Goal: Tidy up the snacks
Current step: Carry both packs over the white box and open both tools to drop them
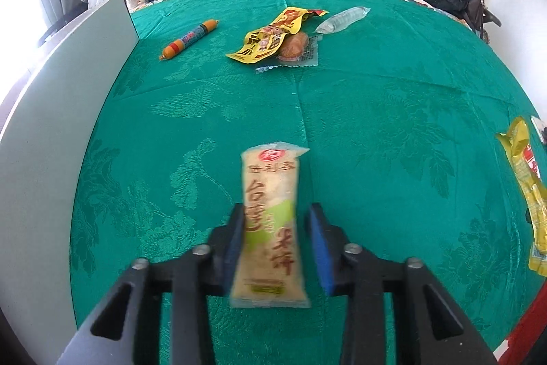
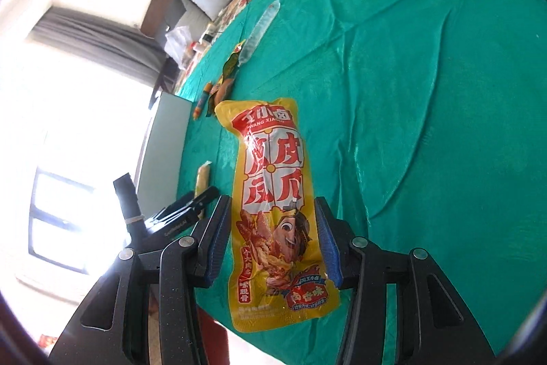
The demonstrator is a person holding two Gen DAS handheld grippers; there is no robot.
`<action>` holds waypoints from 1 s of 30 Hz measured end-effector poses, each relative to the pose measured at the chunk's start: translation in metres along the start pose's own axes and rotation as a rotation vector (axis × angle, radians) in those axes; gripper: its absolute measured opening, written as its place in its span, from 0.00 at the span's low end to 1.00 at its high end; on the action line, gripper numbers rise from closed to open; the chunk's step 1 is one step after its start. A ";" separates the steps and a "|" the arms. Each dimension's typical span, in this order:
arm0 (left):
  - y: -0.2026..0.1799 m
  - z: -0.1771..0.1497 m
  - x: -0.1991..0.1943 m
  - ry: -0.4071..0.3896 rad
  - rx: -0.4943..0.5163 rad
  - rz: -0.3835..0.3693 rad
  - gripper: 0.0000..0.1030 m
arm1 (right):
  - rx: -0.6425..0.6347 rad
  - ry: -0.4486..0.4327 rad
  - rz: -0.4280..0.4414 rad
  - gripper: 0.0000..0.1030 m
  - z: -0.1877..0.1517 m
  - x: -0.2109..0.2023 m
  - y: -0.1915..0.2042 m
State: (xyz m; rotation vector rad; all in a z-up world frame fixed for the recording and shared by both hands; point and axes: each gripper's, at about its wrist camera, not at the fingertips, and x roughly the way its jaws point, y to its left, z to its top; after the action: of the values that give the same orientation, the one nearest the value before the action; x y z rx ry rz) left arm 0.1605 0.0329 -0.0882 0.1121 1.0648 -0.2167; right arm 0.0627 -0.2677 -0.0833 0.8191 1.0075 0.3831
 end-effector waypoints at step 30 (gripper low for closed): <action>0.223 -0.045 -0.238 -0.376 -0.491 -0.203 0.18 | -0.075 0.038 0.212 0.48 -0.006 0.036 0.124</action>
State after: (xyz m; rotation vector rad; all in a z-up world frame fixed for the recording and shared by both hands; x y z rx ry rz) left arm 0.0630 0.2880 0.0958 -0.4651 0.7274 -0.1458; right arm 0.0852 -0.1623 -0.0124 0.8564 0.9379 0.6161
